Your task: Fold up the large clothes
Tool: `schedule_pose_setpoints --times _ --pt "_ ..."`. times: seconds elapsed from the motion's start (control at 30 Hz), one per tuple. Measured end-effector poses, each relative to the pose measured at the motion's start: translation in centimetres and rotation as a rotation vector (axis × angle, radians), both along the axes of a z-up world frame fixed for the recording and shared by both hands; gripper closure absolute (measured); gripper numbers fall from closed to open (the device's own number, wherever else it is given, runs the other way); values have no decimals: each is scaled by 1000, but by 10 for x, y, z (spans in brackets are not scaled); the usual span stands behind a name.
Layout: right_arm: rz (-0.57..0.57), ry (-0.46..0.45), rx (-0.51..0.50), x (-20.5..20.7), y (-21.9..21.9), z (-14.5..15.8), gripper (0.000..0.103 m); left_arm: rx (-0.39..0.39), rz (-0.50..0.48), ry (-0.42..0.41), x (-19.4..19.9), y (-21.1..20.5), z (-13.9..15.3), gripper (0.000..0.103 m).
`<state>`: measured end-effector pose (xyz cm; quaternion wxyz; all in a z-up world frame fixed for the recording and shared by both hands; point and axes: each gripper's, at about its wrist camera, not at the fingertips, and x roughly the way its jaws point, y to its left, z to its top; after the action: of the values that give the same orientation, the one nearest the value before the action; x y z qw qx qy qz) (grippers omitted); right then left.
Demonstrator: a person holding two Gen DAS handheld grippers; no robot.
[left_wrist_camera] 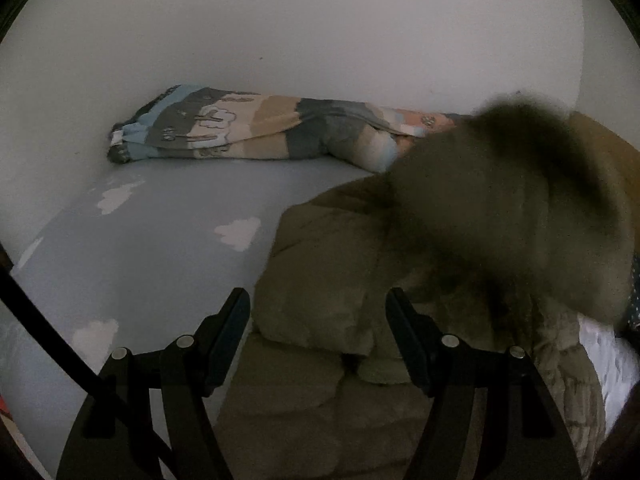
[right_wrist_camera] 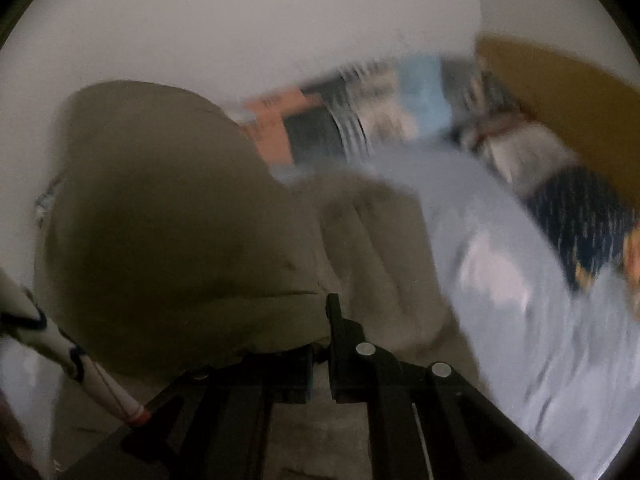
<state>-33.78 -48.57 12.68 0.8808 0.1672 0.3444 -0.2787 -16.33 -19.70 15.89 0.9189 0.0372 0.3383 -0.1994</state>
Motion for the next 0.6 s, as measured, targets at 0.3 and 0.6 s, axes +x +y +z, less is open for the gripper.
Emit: schedule_pose_setpoints --times 0.3,0.6 --pt "34 105 -19 10 -13 -49 98 -63 -11 53 14 -11 -4 34" --pt "63 65 18 6 -20 -46 94 -5 -208 62 5 -85 -36 34"
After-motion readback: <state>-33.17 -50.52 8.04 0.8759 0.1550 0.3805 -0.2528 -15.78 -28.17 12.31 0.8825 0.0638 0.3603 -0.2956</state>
